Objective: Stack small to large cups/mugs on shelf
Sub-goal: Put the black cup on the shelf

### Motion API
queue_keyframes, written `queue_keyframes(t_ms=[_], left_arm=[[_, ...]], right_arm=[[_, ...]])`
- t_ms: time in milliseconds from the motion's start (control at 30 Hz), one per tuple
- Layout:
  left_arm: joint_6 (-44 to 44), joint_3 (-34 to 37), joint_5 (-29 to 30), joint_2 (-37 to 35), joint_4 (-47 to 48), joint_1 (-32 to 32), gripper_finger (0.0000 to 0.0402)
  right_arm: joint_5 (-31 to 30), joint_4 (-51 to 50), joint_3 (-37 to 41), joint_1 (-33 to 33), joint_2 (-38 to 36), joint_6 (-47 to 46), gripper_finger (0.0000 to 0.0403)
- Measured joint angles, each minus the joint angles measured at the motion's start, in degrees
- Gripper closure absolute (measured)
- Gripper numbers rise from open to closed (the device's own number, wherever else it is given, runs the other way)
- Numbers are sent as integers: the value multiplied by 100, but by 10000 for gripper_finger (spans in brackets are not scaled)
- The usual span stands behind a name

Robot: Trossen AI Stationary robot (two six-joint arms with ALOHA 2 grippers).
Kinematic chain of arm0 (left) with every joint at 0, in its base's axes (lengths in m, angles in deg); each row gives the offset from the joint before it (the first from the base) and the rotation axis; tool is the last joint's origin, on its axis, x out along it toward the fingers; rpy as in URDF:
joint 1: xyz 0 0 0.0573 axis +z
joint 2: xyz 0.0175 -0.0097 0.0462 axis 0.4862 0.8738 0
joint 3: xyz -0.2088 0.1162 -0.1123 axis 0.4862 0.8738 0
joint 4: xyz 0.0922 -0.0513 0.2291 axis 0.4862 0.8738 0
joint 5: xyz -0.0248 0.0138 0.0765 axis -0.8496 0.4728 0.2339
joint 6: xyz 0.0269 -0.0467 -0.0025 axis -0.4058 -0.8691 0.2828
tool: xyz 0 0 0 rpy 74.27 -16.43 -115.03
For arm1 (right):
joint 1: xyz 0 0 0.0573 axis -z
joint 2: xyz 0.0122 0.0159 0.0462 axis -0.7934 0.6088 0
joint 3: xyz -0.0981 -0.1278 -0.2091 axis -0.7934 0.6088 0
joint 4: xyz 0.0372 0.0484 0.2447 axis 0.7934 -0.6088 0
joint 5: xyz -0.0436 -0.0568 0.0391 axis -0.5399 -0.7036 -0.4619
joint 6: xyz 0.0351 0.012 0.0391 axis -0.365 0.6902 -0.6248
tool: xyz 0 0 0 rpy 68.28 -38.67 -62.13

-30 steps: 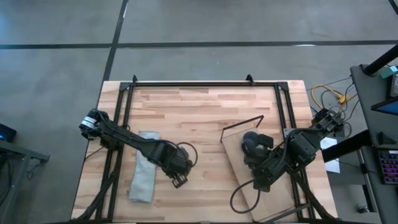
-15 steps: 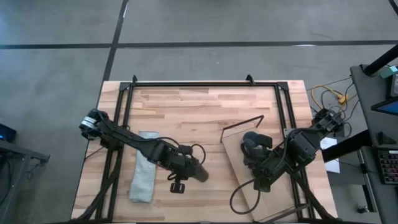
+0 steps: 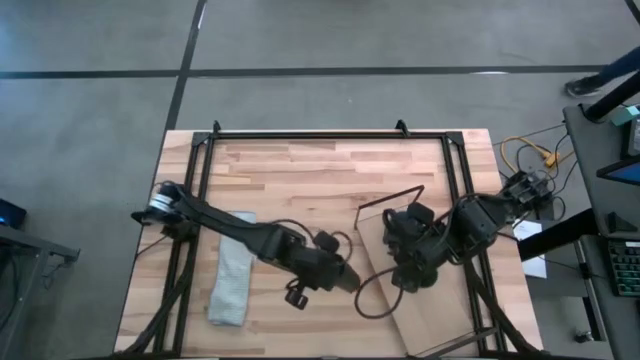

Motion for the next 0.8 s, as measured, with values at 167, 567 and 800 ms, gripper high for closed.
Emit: queue_keyframes(t_ms=[167,567,800], left_arm=[[-65,-1114,8,820,1012,22,402],[61,-2656,-170,1626,1836,9,402],[-243,-2629,-297,1698,1822,0,402]], right_arm=[[-16,-61,1,46,-90,-15,344],[-613,-212,2,47,-567,5,344],[-759,-211,0,49,-762,55,344]])
